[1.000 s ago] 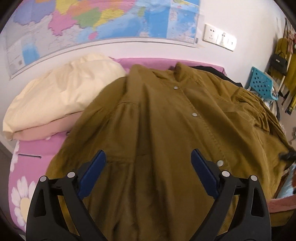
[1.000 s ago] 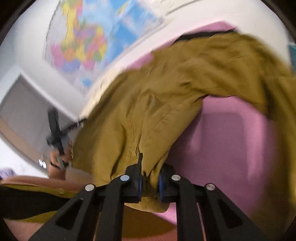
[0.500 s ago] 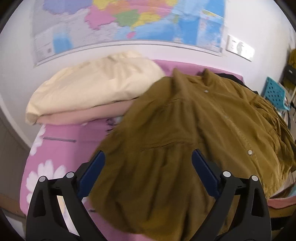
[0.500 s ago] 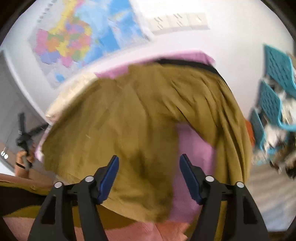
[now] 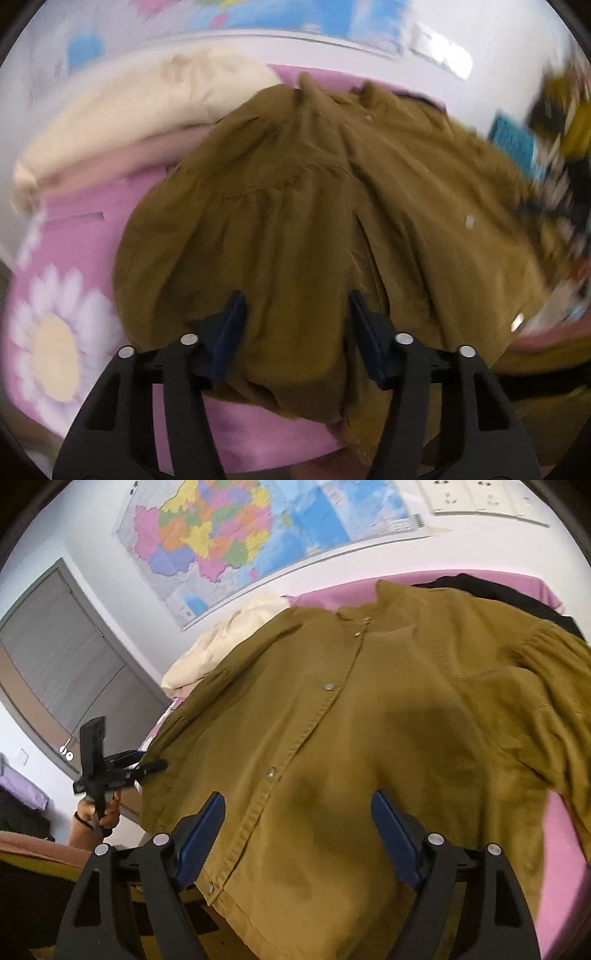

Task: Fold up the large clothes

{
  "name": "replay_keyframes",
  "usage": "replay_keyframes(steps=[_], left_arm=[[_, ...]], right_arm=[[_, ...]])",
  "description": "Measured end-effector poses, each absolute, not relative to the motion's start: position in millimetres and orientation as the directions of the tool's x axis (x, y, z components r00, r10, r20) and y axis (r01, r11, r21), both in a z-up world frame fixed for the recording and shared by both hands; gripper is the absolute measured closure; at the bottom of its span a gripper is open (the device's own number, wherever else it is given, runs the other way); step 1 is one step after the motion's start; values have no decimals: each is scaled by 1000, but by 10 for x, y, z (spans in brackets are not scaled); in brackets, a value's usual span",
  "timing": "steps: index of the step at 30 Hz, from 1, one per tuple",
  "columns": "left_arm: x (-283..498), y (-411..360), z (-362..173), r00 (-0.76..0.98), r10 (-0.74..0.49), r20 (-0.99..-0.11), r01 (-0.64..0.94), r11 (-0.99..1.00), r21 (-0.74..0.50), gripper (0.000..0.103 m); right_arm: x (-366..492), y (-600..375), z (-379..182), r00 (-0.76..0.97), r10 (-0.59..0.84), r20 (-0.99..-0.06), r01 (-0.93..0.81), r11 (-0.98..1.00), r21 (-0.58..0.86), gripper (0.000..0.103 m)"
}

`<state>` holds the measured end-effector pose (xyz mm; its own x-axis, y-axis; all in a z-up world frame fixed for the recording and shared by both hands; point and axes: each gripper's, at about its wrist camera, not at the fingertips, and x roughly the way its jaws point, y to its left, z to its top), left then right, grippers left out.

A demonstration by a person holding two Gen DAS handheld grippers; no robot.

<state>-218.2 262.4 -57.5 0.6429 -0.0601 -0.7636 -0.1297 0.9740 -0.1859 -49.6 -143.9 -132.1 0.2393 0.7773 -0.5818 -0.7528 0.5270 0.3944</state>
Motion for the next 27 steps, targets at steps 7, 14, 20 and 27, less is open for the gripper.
replay_keyframes(steps=[7,14,20,27], left_arm=[[-2247,3231,61,708,148,-690,-334,932,-143,97],[-2032,3834,590,607,500,-617,-601,797,55,78],[-1494,3722,-143,265,706,-657,-635,640,432,40],[-1987,3251,348,559,588,-585,-673,733,95,13]], right_arm=[[-478,-1353,-1512,198,782,-591,-740,515,433,24],[-405,-1424,-1577,202,795,-572,-728,512,455,24],[-402,-1498,-1542,207,794,-572,-720,520,461,24],[-496,-2438,-1067,466,734,-494,-642,665,382,18]])
